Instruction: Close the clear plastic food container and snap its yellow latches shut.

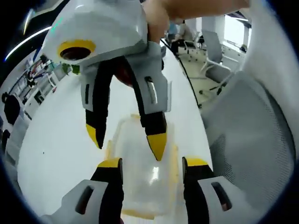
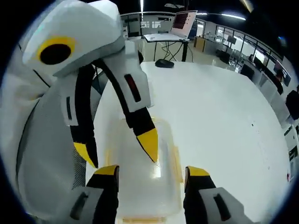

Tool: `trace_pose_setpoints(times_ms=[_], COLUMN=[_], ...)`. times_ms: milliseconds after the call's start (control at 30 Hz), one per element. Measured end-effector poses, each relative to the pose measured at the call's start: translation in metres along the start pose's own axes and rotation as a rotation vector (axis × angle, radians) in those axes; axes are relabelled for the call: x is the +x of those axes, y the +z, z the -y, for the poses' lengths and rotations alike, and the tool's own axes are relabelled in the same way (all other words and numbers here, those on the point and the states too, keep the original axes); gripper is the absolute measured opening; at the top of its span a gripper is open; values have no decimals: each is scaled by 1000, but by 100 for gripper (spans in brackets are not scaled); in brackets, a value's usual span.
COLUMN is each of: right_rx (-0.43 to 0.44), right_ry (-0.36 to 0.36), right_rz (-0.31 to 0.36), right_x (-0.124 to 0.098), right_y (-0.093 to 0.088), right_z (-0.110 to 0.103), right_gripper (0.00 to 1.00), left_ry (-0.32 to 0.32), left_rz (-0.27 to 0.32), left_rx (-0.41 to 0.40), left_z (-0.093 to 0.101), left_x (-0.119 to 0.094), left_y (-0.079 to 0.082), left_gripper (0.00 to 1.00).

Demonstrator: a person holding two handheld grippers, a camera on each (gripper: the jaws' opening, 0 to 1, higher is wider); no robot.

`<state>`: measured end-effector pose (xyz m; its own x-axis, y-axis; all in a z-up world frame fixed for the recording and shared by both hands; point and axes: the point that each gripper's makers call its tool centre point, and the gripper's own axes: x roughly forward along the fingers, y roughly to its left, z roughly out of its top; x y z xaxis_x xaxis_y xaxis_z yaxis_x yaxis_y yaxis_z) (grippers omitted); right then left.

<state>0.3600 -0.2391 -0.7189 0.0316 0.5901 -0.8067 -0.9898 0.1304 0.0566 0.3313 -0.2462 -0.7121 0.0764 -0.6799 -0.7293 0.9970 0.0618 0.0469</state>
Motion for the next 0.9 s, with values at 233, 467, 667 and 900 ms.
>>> trace_pose_setpoints(times_ms=[233, 467, 667, 900], right_rx=[20, 40, 48, 82], right_ry=[-102, -132, -175, -184], right_rz=[142, 218, 241, 240], right_x=[-20, -33, -34, -33], right_y=[14, 13, 4, -10], right_z=[2, -6, -10, -15], right_gripper=[57, 61, 86, 99], left_ry=[31, 66, 87, 113], left_rz=[48, 121, 146, 200], left_rx=[-53, -111, -130, -206], left_z=[-2, -11, -14, -16], left_x=[-10, -27, -35, -40], left_y=[4, 10, 0, -6], left_gripper=[60, 68, 76, 89])
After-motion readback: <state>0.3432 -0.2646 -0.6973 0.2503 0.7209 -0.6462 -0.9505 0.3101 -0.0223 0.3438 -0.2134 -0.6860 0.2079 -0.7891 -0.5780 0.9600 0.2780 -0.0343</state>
